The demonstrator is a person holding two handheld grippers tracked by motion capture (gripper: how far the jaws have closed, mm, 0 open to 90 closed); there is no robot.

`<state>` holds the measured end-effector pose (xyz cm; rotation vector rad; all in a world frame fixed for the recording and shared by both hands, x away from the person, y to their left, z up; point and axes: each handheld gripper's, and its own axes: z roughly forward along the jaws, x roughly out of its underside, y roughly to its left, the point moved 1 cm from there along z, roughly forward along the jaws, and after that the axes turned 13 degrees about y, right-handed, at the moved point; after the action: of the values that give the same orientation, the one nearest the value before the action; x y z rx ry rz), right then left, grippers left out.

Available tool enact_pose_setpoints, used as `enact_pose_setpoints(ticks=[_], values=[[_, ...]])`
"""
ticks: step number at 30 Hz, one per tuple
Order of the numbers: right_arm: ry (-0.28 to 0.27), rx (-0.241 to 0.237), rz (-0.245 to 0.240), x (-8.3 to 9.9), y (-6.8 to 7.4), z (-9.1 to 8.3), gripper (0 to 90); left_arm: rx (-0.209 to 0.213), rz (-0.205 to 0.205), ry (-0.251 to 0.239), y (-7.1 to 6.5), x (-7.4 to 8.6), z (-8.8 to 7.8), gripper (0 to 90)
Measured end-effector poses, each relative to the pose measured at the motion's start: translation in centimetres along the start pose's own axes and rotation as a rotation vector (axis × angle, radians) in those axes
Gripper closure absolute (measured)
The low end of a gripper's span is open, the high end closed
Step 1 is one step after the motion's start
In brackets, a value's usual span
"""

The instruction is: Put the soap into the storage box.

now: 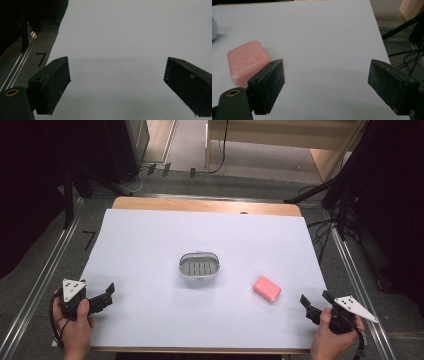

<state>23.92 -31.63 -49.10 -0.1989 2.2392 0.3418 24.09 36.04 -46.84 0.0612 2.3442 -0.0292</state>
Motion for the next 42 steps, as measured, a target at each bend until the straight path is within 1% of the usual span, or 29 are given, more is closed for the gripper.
enact_pose_setpoints(ticks=[2,4,5,7,9,11,12,13,14,15,17,19,22,25,26,28,31,33,35,36,37,40,42], values=[[0.009,-0.053,-0.014,0.0,-0.1,-0.1,15.0,-0.003,0.003,-0.001,0.0,0.0,0.0,7.3],[0.043,-0.06,-0.036,-0.1,-0.1,-0.2,19.0,-0.002,0.003,-0.003,0.0,0.0,0.0,7.3],[0.066,-0.071,-0.065,-0.2,-0.1,-0.3,21.2,-0.004,0.004,-0.003,0.0,0.0,0.0,7.3],[0.125,-0.054,-0.123,-0.5,0.1,-0.4,22.6,-0.008,0.005,0.006,-0.1,0.0,0.0,7.3],[0.193,-0.06,-0.173,-1.0,0.2,-0.3,22.8,-0.011,0.008,0.01,-0.1,0.0,0.1,7.3],[0.249,-0.083,-0.209,-1.5,0.4,0.0,21.1,-0.009,0.007,-0.002,-0.1,0.0,0.0,7.3],[0.291,-0.085,-0.231,-1.8,0.5,0.2,20.3,-0.005,0.004,-0.006,-0.1,0.0,0.0,7.3],[0.324,-0.08,-0.247,-2.0,0.7,0.4,20.4,-0.002,0.0,-0.01,0.0,0.1,-0.1,7.3],[0.355,-0.085,-0.271,-2.3,1.0,0.7,20.4,0.002,0.001,-0.012,0.0,0.1,-0.1,7.3],[0.369,-0.082,-0.284,-2.4,1.2,0.8,20.4,0.002,0.001,-0.012,0.0,0.1,-0.1,7.3],[0.416,-0.091,-0.315,-2.9,1.9,1.3,20.2,0.001,0.002,-0.012,0.0,0.1,-0.1,7.3],[0.46,-0.088,-0.348,-3.5,2.5,1.6,20.3,0.002,0.005,-0.013,0.0,0.1,-0.1,7.3],[0.525,-0.104,-0.389,-4.2,3.2,2.3,20.0,0.004,0.005,-0.011,0.0,0.1,-0.1,7.3],[0.589,-0.111,-0.42,-4.9,3.8,2.9,20.1,0.005,0.004,-0.01,0.0,0.1,-0.1,7.3],[0.61,-0.114,-0.421,-5.2,3.9,3.0,20.0,0.005,0.005,-0.01,-0.1,0.1,-0.1,7.3],[0.642,-0.112,-0.432,-5.6,4.2,3.1,19.9,0.005,0.006,-0.009,-0.1,0.1,-0.1,7.3],[0.686,-0.107,-0.462,-6.1,4.5,3.4,19.4,0.005,0.007,-0.009,0.0,0.1,-0.1,7.3],[0.715,-0.107,-0.47,-6.4,4.8,3.5,19.3,0.006,0.007,-0.008,0.0,0.1,-0.1,7.4],[0.744,-0.11,-0.491,-6.6,5.1,3.7,19.4,0.005,0.01,-0.006,0.0,0.1,-0.1,7.3],[0.758,-0.111,-0.493,-6.7,5.2,3.8,19.4,0.006,0.012,-0.007,0.0,0.1,-0.1,7.3],[0.763,-0.115,-0.502,-6.8,5.3,4.0,19.4,0.006,0.012,-0.007,0.0,0.1,-0.1,7.3],[0.788,-0.12,-0.505,-7.1,5.9,4.2,19.5,0.006,0.011,-0.007,0.0,0.1,-0.1,7.3],[0.795,-0.133,-0.508,-7.3,6.2,4.5,19.5,0.005,0.011,-0.007,0.0,0.1,-0.1,7.3]])
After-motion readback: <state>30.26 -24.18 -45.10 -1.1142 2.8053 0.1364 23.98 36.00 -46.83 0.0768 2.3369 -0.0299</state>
